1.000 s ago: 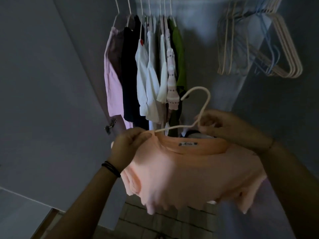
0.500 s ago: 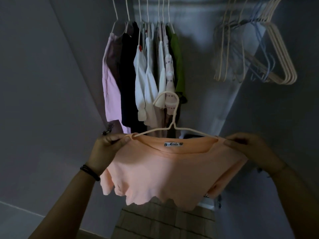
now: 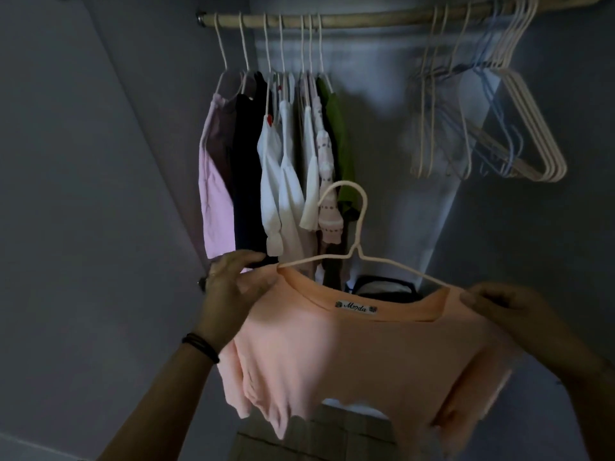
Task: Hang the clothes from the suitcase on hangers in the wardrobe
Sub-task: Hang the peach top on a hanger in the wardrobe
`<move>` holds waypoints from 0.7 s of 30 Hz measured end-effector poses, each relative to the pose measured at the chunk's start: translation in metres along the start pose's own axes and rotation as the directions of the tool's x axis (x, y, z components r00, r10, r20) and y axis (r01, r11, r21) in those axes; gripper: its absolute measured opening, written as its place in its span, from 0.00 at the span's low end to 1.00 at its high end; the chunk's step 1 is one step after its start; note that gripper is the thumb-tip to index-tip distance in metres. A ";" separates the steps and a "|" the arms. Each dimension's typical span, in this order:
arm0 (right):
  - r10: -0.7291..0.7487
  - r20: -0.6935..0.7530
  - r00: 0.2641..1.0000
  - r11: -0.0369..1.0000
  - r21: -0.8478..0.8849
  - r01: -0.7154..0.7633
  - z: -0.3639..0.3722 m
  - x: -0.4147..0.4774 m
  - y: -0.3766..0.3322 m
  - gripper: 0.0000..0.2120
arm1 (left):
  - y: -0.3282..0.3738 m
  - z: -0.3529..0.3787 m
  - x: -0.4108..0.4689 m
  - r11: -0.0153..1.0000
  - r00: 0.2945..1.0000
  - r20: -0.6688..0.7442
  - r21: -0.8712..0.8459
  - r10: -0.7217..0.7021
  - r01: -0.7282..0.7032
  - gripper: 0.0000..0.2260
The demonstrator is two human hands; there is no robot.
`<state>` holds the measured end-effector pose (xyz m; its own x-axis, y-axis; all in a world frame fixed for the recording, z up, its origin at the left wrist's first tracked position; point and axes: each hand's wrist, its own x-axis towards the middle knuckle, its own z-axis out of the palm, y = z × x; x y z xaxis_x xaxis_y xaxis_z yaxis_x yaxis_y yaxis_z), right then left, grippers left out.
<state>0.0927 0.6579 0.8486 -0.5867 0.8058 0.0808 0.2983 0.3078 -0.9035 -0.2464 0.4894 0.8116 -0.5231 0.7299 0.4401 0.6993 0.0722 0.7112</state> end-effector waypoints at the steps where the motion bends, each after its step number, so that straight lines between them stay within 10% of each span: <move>1: 0.010 -0.029 1.000 1.000 0.014 -0.010 -0.003 -0.003 0.000 0.10 | 0.007 0.009 -0.002 1.000 0.999 -0.029 -0.004 0.022 -0.022 0.16; 9: 0.175 -0.124 0.977 0.984 0.043 -0.171 -0.025 -0.052 0.010 0.19 | 0.060 0.089 -0.026 0.929 0.967 0.253 -0.362 0.019 0.076 0.10; 13: 0.254 -0.169 0.952 0.967 0.057 -0.248 -0.026 -0.070 0.012 0.12 | 0.098 0.130 -0.043 0.860 0.800 0.600 -0.413 0.010 0.299 0.07; 21: 0.366 -0.276 0.889 0.924 -0.007 -0.383 -0.029 -0.097 0.026 0.17 | 0.160 0.194 -0.077 0.779 0.625 0.774 -0.450 0.097 0.436 0.09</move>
<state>0.1792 0.6021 0.8299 -0.2047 0.9683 -0.1428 0.5056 -0.0203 -0.8625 -0.0002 0.5763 0.7851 0.1183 0.9897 -0.0802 0.0971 0.0689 0.9929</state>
